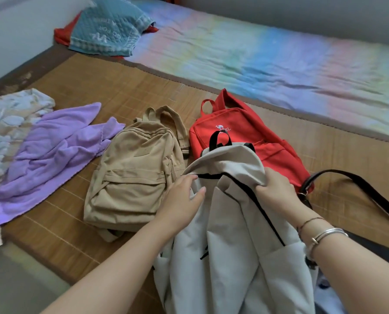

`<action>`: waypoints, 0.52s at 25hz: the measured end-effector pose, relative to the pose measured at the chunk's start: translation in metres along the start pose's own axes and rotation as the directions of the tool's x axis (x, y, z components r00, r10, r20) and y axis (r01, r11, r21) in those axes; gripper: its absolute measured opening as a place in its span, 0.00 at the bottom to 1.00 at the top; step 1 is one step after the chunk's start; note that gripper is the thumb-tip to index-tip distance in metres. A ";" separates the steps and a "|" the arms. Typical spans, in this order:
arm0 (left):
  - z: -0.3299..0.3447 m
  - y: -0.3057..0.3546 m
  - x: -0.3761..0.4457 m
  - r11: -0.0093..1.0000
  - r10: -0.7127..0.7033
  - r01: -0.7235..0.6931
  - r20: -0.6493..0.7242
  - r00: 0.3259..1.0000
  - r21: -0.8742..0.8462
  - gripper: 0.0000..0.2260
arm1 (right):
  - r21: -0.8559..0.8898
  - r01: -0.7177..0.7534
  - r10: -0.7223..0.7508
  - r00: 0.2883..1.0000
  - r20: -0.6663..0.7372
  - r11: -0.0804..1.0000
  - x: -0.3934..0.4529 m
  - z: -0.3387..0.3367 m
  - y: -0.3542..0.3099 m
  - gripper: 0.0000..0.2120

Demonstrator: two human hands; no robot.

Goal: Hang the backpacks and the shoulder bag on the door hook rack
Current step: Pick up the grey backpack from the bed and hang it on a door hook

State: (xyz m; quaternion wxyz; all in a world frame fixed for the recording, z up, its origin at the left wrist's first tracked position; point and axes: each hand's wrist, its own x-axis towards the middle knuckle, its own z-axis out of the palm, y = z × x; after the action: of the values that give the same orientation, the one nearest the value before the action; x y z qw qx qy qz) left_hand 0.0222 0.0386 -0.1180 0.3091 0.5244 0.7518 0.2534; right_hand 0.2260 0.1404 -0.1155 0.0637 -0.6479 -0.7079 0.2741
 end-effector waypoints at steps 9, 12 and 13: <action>-0.082 0.116 -0.061 0.961 0.274 -0.278 -0.162 0.948 -0.002 0.23 | 0.474 0.384 -0.457 0.888 0.046 0.793 -0.123 -0.097 -0.036 0.19; -0.112 0.173 -0.086 0.976 0.174 -0.154 -0.128 0.976 0.153 0.33 | 0.490 0.510 -0.587 0.810 0.005 0.707 -0.169 -0.137 -0.047 0.17; -0.123 0.196 -0.098 0.969 0.113 -0.085 -0.111 0.987 0.231 0.35 | 0.476 0.552 -0.621 0.784 -0.017 0.684 -0.184 -0.154 -0.052 0.18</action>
State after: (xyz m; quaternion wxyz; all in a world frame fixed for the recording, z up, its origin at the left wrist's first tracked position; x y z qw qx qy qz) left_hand 0.0816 0.0023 0.1230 0.1875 0.5763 0.7662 0.2135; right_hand 0.2764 0.0114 0.0874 0.2467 -0.3309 -0.7955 0.4436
